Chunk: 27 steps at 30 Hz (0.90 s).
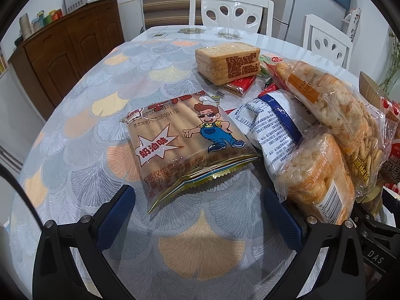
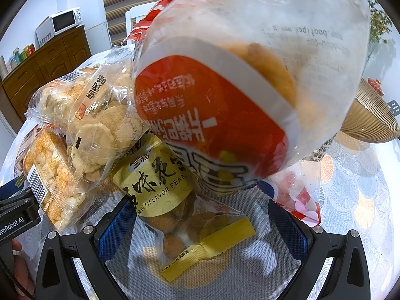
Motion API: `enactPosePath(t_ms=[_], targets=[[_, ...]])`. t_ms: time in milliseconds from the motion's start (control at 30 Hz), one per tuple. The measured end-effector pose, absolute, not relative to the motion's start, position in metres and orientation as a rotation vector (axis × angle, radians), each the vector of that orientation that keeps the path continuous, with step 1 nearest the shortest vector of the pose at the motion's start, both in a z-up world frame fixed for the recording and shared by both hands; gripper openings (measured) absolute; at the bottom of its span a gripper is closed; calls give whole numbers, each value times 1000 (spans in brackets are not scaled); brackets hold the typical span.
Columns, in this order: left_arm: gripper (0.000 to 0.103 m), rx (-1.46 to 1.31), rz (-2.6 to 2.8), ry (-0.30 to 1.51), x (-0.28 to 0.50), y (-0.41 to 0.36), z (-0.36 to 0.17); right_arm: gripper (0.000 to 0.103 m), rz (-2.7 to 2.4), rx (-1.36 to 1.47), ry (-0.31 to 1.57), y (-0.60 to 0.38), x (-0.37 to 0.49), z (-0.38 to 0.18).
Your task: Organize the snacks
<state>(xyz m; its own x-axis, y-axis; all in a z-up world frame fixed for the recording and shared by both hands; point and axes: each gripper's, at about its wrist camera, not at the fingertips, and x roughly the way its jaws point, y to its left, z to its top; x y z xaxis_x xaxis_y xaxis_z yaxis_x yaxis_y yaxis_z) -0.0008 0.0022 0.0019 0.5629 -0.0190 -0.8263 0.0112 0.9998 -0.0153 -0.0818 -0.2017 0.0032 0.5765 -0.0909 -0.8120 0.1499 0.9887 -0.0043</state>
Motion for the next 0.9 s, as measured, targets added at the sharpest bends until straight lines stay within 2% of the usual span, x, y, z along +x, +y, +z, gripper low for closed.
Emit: enactPosePath(t_ms=[900], targets=[[103,-5,-9,982,6,1,-1,103,-153,80,957,-199,-81,5]])
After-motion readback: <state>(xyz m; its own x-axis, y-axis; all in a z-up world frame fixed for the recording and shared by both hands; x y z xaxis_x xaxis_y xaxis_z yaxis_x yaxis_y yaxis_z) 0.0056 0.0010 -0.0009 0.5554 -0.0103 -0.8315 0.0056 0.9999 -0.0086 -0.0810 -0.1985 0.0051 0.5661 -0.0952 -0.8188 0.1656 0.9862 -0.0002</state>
